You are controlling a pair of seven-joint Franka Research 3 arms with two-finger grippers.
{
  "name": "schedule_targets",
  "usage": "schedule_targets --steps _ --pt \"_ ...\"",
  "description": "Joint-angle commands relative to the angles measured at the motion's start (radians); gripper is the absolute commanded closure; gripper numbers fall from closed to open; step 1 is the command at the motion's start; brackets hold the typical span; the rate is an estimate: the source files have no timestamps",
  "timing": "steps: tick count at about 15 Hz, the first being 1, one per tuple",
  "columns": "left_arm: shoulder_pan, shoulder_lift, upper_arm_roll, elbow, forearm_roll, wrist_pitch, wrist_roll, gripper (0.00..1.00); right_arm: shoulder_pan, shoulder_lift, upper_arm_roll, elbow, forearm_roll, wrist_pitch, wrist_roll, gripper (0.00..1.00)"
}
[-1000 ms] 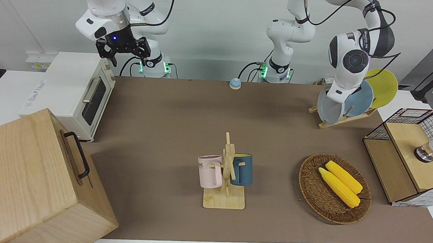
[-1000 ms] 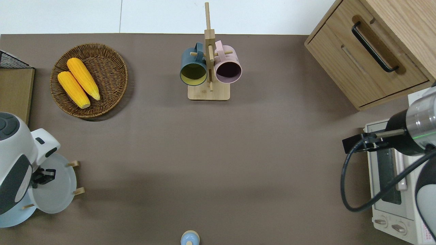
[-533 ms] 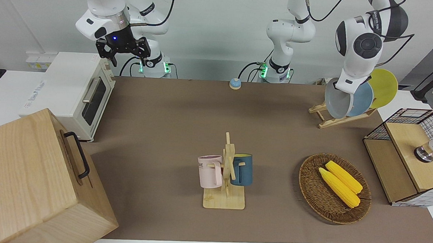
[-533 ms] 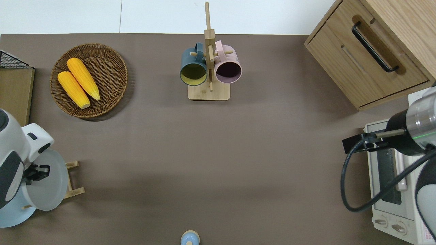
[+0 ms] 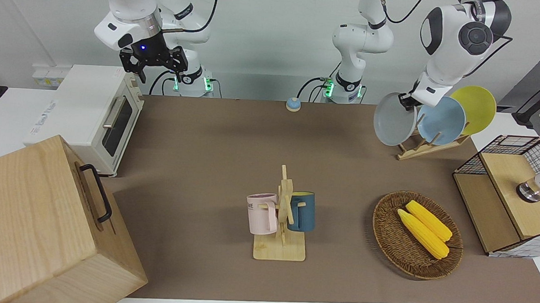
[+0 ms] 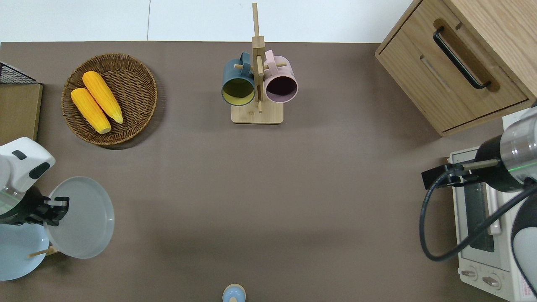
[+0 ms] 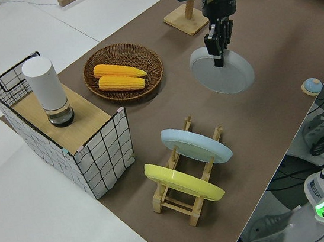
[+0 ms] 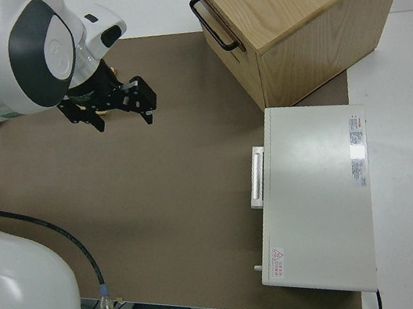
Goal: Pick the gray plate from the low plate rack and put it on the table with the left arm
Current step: 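Lift the gray plate out of the rack with the left gripper, away from the robot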
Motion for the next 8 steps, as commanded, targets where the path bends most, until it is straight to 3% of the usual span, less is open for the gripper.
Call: schedule_targets --steps 1,4,8 --pt "-0.011 -0.001 -0.017 -0.017 -0.193 -0.009 -0.031 1.0 -0.013 -0.005 0.007 0.006 0.003 -0.015 -0.003 0.011" --pt "-0.009 0.009 -0.035 -0.072 -0.311 0.031 -0.019 1.0 -0.015 -0.005 0.007 0.006 0.002 -0.015 -0.003 0.011" --pt "-0.011 0.019 -0.067 -0.184 -0.351 0.166 -0.016 1.0 -0.015 -0.005 0.007 0.006 0.003 -0.015 -0.003 0.011"
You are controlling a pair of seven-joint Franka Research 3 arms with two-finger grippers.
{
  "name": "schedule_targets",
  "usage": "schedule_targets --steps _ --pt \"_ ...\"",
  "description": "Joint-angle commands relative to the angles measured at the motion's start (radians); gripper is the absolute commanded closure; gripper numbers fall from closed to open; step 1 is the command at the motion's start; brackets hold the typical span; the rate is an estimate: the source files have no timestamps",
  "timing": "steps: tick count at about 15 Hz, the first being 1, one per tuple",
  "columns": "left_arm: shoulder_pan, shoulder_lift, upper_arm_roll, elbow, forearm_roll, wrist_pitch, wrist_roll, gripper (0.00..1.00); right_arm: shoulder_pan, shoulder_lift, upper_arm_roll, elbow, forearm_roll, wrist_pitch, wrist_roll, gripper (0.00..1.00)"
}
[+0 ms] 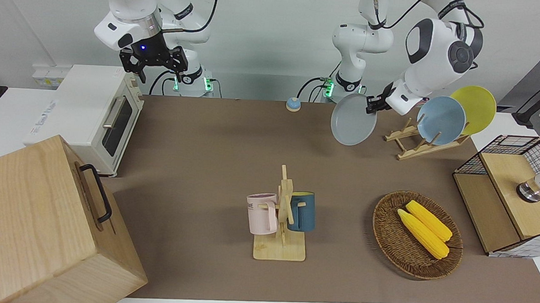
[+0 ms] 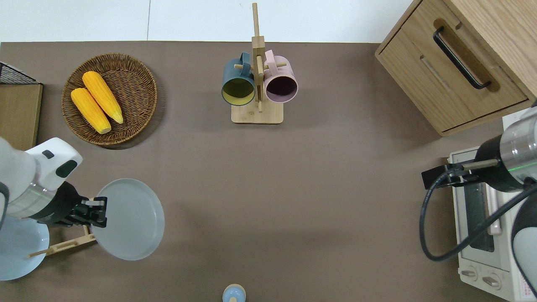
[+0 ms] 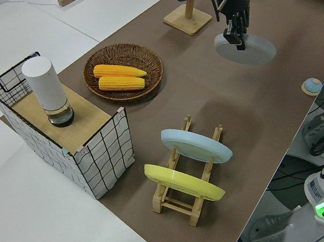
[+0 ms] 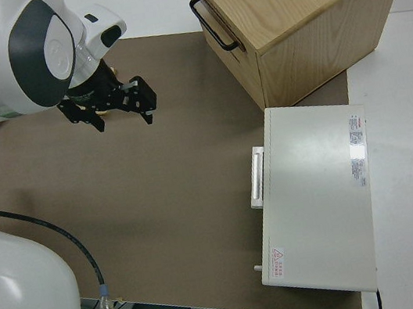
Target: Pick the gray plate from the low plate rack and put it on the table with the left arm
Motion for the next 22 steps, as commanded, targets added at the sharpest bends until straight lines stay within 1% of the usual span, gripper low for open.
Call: schedule_targets --steps 1,6,7,8,9,10,11,12,13,15,16,17,18,19,20,21,22 --pt "-0.01 -0.002 -0.025 -0.114 -0.034 0.135 -0.006 1.0 -0.013 -0.005 0.007 0.006 0.004 -0.015 -0.003 0.013" --pt "-0.009 0.043 -0.034 -0.146 -0.033 0.183 -0.001 1.0 -0.013 -0.005 0.007 0.006 0.004 -0.015 -0.003 0.013" --pt "-0.01 0.058 -0.034 -0.146 -0.029 0.193 -0.001 1.0 -0.013 -0.005 0.007 0.006 0.004 -0.015 -0.003 0.013" --pt "-0.01 0.087 -0.034 -0.141 -0.022 0.201 -0.001 0.99 -0.015 -0.005 0.007 0.006 0.004 -0.015 -0.003 0.013" --pt "-0.01 0.101 -0.034 -0.141 -0.019 0.213 -0.003 0.97 -0.015 -0.005 0.007 0.006 0.004 -0.015 -0.003 0.013" --pt "-0.01 0.104 -0.034 -0.141 -0.013 0.212 -0.003 0.91 -0.015 -0.005 0.007 0.006 0.004 -0.015 -0.003 0.011" --pt "-0.009 0.104 -0.034 -0.141 -0.01 0.213 -0.003 0.84 -0.015 -0.005 0.007 0.006 0.004 -0.015 -0.003 0.011" --pt "-0.003 0.106 -0.032 -0.14 -0.005 0.212 -0.003 0.6 -0.015 -0.005 0.007 0.006 0.004 -0.015 -0.003 0.011" --pt "0.001 0.107 -0.032 -0.14 0.004 0.212 -0.003 0.45 -0.015 -0.005 0.007 0.006 0.004 -0.015 -0.003 0.011" --pt "0.004 0.106 -0.031 -0.135 0.026 0.206 -0.006 0.43 -0.015 -0.005 0.007 0.006 0.004 -0.015 -0.003 0.011" --pt "0.005 0.104 -0.022 -0.131 0.026 0.2 -0.001 0.33 -0.015 -0.005 0.007 0.006 0.004 -0.015 -0.003 0.011" --pt "0.005 0.104 -0.019 -0.122 0.027 0.195 -0.001 0.27 -0.013 -0.005 0.007 0.006 0.004 -0.015 -0.003 0.011" --pt "0.008 0.103 -0.016 -0.102 0.027 0.192 -0.006 0.14 -0.015 -0.005 0.007 0.006 0.004 -0.015 -0.003 0.011" --pt "0.008 0.103 -0.009 -0.083 0.029 0.192 -0.01 0.05 -0.015 -0.005 0.007 0.006 0.004 -0.015 -0.003 0.013" --pt "0.008 0.103 0.0 -0.062 0.039 0.191 -0.013 0.02 -0.015 -0.005 0.007 0.006 0.004 -0.015 -0.003 0.011" --pt "0.008 0.101 0.003 -0.043 0.044 0.189 -0.013 0.01 -0.013 -0.005 0.007 0.006 0.004 -0.015 -0.003 0.011" --pt "0.008 0.1 0.02 -0.022 0.049 0.178 -0.013 0.01 -0.013 -0.005 0.007 0.006 0.004 -0.015 -0.003 0.011"
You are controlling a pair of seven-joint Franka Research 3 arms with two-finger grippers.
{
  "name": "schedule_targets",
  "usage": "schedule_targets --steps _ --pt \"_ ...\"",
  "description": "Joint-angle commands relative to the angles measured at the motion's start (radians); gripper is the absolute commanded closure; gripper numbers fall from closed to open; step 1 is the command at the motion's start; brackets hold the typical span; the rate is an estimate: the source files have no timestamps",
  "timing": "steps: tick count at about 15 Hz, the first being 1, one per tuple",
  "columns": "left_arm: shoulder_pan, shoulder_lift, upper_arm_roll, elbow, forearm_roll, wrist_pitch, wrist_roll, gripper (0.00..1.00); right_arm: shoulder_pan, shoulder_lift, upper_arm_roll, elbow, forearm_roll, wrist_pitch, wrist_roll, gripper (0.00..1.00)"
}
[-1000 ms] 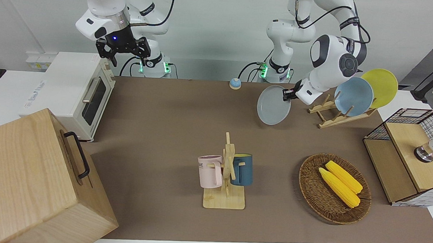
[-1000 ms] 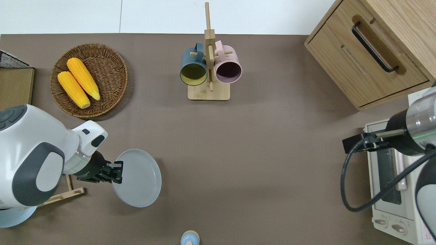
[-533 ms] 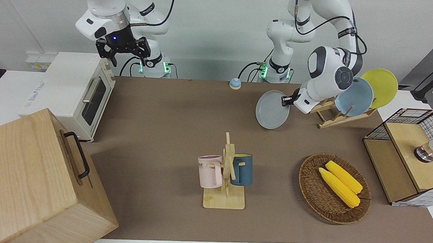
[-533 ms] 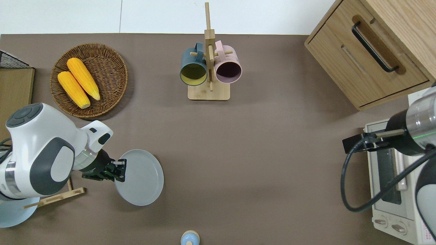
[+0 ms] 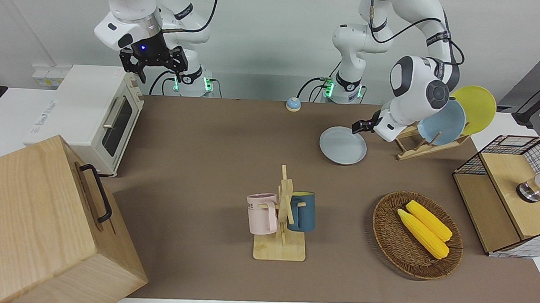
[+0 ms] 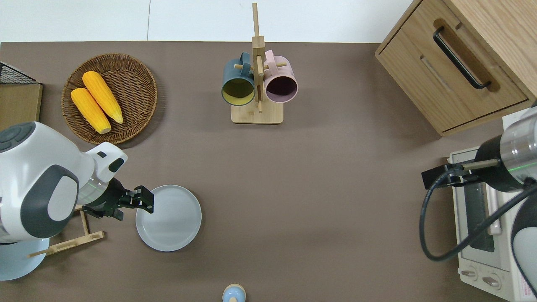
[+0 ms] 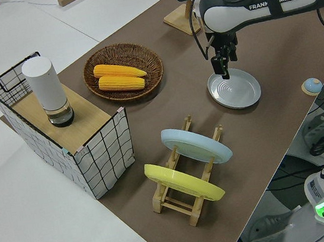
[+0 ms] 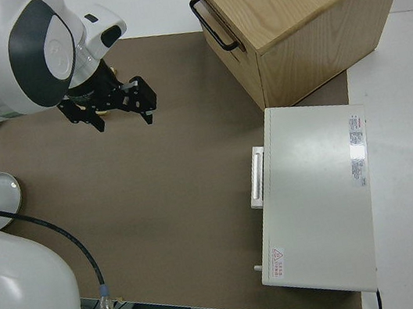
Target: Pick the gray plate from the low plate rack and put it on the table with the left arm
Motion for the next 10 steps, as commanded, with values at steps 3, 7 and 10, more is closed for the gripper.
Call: schedule_targets --steps 3,7,10 --pt "-0.002 -0.015 0.045 0.151 0.095 -0.027 -0.014 0.01 -0.013 -0.005 0.007 0.006 0.004 -0.015 -0.003 0.013" --pt "-0.002 -0.035 0.043 0.239 0.149 -0.029 -0.002 0.01 -0.015 -0.005 0.007 0.006 0.004 -0.015 -0.003 0.013" --pt "-0.002 -0.049 0.043 0.325 0.151 -0.035 0.0 0.01 -0.015 -0.005 0.007 0.006 0.004 -0.015 -0.003 0.011"
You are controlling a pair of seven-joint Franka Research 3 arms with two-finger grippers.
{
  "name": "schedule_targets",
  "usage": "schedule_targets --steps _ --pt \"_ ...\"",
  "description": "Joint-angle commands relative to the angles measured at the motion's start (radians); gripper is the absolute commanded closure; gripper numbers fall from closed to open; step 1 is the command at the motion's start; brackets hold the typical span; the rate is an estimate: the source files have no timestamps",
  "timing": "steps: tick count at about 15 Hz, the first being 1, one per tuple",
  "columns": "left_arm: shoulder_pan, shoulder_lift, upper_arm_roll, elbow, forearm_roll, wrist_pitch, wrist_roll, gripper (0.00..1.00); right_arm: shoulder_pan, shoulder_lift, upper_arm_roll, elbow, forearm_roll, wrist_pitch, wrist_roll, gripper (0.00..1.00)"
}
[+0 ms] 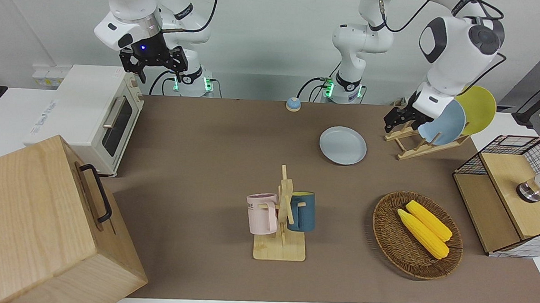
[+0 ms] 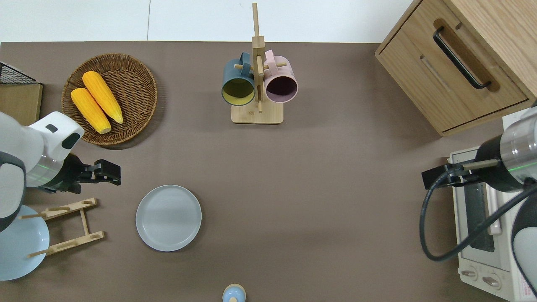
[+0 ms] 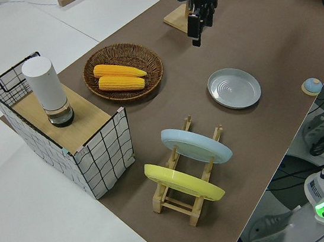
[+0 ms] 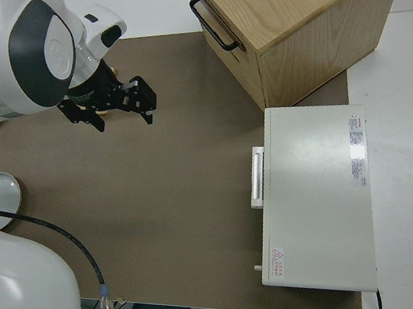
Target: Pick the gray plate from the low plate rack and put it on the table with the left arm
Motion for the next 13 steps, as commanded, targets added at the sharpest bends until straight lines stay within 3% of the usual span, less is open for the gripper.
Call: schedule_targets --steps 1,4,13 --pt "-0.004 -0.023 0.0 0.071 0.021 -0.032 -0.002 0.01 -0.015 -0.005 0.007 0.006 0.004 -0.015 -0.003 0.011" --pt "-0.004 -0.057 0.0 0.073 0.082 -0.032 0.007 0.01 -0.015 -0.005 0.007 0.006 0.004 -0.015 -0.003 0.011" --pt "-0.01 -0.064 -0.006 0.065 0.07 -0.019 0.016 0.01 -0.015 -0.005 0.007 0.006 0.004 -0.015 -0.003 0.011"
